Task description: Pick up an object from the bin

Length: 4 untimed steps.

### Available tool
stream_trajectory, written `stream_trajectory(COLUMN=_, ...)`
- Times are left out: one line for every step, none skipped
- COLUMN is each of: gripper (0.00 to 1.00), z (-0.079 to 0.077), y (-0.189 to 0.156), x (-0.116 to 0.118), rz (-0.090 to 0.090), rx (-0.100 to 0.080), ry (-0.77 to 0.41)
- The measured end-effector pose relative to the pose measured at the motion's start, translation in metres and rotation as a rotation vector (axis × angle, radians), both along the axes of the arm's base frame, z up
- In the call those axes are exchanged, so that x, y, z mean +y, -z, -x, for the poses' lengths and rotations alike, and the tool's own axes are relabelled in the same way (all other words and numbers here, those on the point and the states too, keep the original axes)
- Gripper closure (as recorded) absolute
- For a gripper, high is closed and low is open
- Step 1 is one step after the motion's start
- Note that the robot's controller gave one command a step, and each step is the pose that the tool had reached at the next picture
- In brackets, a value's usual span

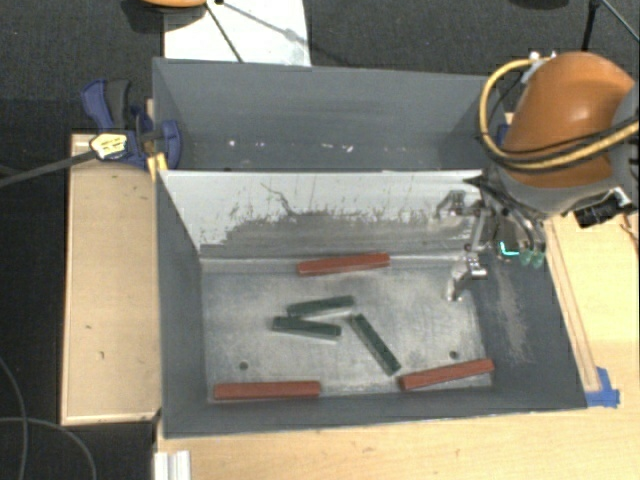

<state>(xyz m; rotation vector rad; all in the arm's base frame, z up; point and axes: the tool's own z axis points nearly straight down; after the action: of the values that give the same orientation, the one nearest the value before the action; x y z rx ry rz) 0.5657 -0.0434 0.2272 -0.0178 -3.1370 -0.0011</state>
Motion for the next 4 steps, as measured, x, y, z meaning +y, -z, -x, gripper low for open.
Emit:
stream_trajectory(gripper=0.0, z=-0.002, y=-0.004, x=0.0, rz=0.001, rx=-0.008, ry=-0.001)
stream_trajectory(gripper=0.0, z=0.025, y=0.052, x=0.011, rz=0.001, rx=-0.012, ry=0.01)
stream_trajectory(gripper=0.0, z=0.017, y=0.111, x=0.021, rz=0.0, rx=-0.012, ry=0.16)
stream_trajectory(gripper=0.0, z=0.032, y=0.141, x=0.043, rz=0.001, rx=-0.007, ry=0.221)
